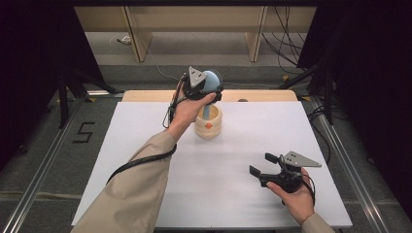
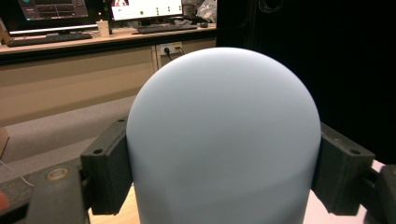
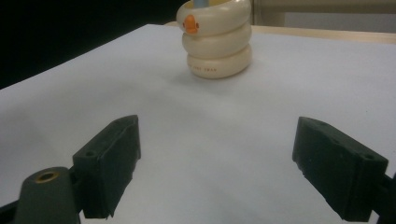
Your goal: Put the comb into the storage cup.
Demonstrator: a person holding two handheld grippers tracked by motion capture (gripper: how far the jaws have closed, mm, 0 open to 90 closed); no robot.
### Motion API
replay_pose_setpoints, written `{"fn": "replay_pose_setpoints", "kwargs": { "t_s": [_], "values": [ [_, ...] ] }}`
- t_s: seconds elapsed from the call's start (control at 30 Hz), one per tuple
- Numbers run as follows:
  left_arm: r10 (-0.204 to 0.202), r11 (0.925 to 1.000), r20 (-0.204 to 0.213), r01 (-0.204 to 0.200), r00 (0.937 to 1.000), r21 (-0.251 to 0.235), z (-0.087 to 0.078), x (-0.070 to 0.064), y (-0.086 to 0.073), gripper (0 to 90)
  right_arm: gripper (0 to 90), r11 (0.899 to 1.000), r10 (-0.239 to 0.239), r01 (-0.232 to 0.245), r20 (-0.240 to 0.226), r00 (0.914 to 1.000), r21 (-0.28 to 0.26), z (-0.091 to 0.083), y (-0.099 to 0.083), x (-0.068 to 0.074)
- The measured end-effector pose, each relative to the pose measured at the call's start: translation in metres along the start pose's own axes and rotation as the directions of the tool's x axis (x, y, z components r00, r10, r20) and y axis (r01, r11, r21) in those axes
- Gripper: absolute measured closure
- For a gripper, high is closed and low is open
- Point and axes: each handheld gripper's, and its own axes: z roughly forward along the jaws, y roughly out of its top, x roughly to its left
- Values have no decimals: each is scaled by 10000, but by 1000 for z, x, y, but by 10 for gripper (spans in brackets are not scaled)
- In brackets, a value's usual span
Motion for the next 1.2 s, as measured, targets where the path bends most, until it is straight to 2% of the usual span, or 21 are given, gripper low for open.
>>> {"fn": "replay_pose_setpoints", "kwargs": {
  "t_s": [1.2],
  "values": [
    [-92,9994,-33,93,10000,338,6,2,-15,195,163,10000,-2,2,-59,10000,7,1,0,0]
  ]
}}
